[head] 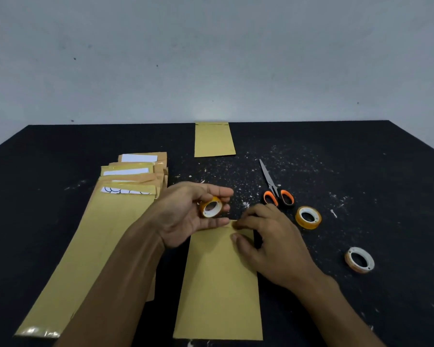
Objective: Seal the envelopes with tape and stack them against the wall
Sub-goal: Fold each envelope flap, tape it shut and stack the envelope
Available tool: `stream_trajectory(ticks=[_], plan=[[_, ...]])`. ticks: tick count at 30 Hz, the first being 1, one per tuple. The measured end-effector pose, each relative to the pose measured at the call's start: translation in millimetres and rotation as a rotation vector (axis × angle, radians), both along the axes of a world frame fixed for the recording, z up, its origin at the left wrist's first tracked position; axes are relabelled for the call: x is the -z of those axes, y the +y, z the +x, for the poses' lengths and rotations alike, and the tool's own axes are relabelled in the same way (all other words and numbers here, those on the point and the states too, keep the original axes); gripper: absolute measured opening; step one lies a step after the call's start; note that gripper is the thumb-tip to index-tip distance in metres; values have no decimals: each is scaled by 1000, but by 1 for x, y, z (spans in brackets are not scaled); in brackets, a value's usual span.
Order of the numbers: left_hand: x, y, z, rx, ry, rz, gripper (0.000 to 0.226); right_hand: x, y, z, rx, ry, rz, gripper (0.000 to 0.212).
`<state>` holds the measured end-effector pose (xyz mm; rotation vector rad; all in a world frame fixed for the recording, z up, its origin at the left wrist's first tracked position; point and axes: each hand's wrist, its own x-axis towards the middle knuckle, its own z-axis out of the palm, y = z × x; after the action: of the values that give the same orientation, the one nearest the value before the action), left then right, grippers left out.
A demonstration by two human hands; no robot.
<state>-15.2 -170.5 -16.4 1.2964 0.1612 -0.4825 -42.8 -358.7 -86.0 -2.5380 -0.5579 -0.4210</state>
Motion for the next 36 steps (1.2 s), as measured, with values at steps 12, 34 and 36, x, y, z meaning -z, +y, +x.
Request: stream_trajectory(ticks=[12, 34, 36], plan=[[1, -15, -19, -221, -195, -221, 42, -31, 24, 0, -28, -22, 547, 28], [-14, -7, -8, -895, -298, -434, 51, -44, 50, -2, -105, 206, 644, 41], [-19, -3, -11, -830, -385, -407, 56, -45, 49, -2, -121, 204, 690, 34]])
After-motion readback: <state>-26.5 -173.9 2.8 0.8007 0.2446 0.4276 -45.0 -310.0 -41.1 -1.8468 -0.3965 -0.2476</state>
